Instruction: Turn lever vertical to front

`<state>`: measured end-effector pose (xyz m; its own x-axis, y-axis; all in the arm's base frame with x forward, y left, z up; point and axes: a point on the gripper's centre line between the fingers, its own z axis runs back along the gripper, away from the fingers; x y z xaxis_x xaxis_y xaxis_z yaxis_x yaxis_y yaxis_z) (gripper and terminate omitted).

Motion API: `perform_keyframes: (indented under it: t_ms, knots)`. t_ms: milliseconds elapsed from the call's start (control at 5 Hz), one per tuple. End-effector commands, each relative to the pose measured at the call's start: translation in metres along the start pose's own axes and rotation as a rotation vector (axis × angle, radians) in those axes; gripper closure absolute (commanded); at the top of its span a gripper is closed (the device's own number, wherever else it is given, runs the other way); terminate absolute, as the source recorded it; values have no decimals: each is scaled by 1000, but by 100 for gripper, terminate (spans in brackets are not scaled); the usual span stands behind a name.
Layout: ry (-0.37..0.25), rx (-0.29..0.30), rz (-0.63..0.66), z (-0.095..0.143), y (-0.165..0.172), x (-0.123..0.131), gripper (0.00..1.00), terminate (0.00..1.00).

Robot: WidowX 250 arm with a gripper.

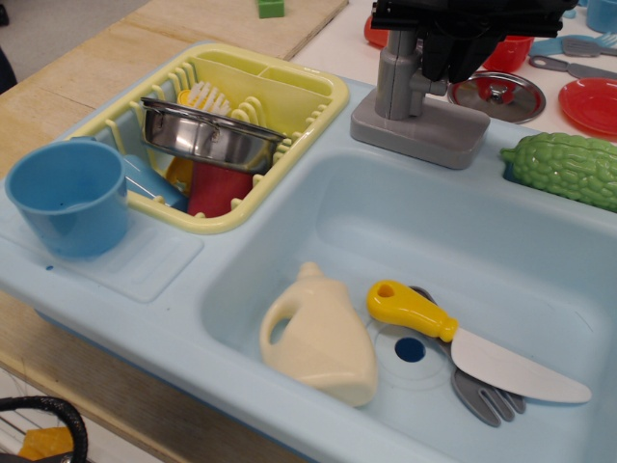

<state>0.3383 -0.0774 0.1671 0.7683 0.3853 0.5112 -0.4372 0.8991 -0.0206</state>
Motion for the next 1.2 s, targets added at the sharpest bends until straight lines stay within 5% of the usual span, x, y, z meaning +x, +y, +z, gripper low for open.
perform_keyframes:
  t_ms: [0, 1000]
  knots:
    - [-4, -33, 41, 10, 0, -14, 100, 0]
    - [200, -57, 179, 3, 14, -58, 100, 0]
